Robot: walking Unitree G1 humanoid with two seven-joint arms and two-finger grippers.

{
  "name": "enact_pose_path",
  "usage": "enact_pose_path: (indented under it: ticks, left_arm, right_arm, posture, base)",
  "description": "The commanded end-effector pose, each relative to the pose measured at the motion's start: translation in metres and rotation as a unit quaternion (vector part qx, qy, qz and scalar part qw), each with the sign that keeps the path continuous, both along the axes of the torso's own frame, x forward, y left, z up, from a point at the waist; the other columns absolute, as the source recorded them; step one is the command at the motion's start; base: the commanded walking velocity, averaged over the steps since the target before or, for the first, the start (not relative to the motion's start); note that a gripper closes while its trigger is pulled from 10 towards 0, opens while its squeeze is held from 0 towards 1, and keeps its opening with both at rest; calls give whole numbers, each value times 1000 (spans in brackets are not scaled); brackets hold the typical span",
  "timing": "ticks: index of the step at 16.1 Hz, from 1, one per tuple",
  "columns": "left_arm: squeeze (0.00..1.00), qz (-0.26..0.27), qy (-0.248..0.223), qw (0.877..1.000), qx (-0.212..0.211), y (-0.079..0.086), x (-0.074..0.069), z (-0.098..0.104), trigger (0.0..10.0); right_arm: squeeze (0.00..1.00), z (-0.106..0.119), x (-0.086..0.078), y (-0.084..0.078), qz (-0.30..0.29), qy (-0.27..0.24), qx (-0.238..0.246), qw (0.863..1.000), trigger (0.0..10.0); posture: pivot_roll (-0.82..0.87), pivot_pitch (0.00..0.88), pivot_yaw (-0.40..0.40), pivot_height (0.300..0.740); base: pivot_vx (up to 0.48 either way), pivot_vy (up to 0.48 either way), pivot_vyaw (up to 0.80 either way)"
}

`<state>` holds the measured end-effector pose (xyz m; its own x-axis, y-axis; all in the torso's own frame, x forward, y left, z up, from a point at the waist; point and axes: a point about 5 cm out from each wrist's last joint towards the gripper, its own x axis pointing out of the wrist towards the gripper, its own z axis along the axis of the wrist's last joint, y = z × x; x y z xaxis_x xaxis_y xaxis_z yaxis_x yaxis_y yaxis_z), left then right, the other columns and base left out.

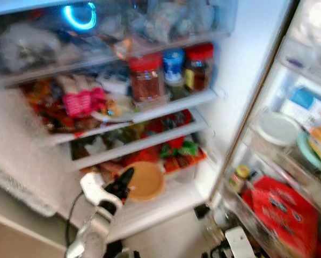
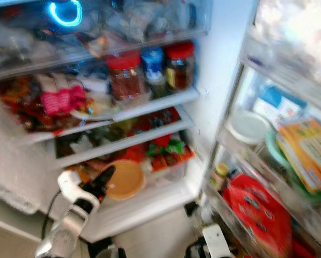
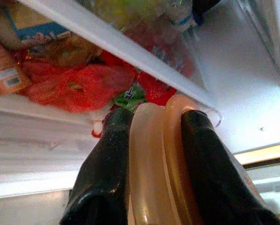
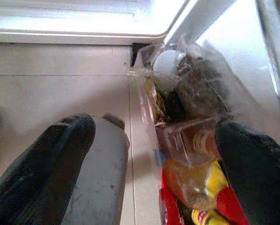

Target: Restocking fridge

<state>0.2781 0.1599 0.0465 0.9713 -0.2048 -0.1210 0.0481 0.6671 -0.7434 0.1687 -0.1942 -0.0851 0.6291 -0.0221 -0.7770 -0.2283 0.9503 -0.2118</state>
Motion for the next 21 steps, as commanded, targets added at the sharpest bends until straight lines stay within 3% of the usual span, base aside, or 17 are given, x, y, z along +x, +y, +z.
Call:
enact_pose_path:
  ticks: [1, 21]
  left_arm:
    - [0, 10, -4, 1000, 0, 5, -1, 0, 10000]
    - [0, 18, -32, 999, -4, 6, 10, 13, 10000]
  right_arm:
    - [0, -10, -20, 5, 7, 43, 4, 999, 10000]
    - [0, -12, -23, 7, 12, 50, 1, 999, 10000]
  posture:
    - [-188, 71, 49, 641]
    - [-191, 80, 46, 641]
  base:
    - [251, 0, 0]
    - [250, 0, 68]
